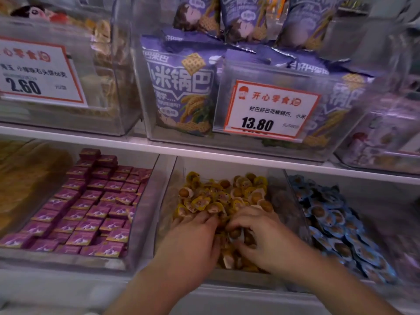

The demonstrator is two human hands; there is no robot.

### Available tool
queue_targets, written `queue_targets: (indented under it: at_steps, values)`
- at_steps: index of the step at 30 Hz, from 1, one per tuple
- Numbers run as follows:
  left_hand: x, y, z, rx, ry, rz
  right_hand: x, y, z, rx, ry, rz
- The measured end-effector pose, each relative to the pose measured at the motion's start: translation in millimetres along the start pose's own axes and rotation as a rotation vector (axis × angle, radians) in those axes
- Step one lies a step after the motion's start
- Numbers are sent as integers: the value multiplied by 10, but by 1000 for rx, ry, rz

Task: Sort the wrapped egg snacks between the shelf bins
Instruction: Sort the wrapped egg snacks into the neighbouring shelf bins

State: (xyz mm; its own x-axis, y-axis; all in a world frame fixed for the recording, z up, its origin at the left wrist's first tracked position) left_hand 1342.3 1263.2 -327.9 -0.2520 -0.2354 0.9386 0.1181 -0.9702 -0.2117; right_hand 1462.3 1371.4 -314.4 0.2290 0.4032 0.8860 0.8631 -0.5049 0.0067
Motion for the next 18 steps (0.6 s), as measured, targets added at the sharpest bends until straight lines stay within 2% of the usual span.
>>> queue_targets:
  at_steps: [2, 6, 8, 10, 13, 15, 18]
  values:
    - [85, 2, -41, -31, 170, 75, 49, 8, 9, 0, -49, 138]
    - [542, 170, -159, 14, 464, 442, 240, 60, 88, -71, -266, 454]
    - [731, 302, -256, 40, 488, 617, 259, 57, 56, -119, -419, 437]
    - [813, 389, -394, 112, 438, 709, 223, 37, 5, -150, -557, 376]
    - [736, 406, -440, 143, 327, 671, 205, 34, -117, -103, -540, 389]
    - [642, 353, -289, 17, 208, 616, 275, 82, -174, -34, -478, 450]
    - [460, 187, -51, -142, 170, 528, 472, 258, -153, 61, -368, 594]
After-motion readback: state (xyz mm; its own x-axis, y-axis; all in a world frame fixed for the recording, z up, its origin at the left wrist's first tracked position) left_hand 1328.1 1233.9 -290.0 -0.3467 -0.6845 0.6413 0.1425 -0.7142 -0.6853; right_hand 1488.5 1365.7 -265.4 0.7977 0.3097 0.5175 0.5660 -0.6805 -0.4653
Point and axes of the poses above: each hand's wrist, its own y-axis away from the middle knuckle, its own x-axis out of the back of the hand, z = x × y, the point moved 4 cm from there along -y, towards the middle knuckle, and after that the axes turned 9 degrees about -x, right-handed, at the moved point
